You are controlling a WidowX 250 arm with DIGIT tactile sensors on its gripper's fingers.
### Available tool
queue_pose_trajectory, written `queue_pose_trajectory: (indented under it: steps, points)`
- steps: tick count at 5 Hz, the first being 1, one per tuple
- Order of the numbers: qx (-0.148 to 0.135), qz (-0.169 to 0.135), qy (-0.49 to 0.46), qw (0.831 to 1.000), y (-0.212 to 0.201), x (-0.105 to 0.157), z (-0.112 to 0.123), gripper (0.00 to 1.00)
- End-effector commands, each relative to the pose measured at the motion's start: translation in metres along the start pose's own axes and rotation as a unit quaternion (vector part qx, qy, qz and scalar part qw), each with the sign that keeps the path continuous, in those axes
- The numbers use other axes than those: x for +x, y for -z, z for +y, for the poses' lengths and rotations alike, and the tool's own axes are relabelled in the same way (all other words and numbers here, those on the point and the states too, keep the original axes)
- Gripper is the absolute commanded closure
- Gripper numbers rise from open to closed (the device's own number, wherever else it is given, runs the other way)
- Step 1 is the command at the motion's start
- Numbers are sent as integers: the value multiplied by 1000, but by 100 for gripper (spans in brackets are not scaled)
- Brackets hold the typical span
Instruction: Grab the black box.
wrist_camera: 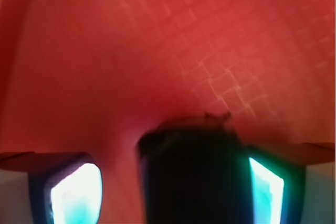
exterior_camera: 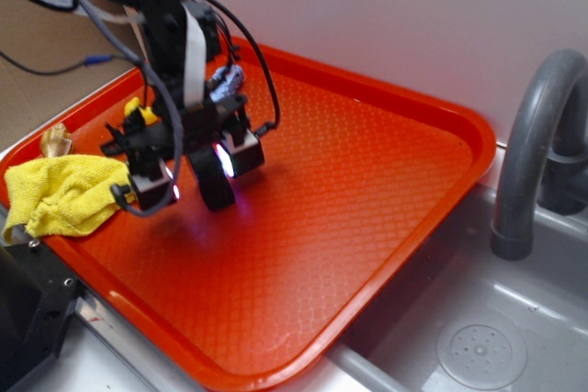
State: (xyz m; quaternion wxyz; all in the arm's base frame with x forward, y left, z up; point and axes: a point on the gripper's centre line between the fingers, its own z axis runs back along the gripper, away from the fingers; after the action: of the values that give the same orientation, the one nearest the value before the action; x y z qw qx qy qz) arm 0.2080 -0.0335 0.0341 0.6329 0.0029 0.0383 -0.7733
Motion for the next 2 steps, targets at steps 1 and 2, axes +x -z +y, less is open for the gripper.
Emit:
queue_pose_trajectory:
  steps: [1, 2]
  points:
    - [24, 52, -47, 997, -22, 0, -8, 100]
    - [75, 32, -175, 981, -70, -11, -20, 100]
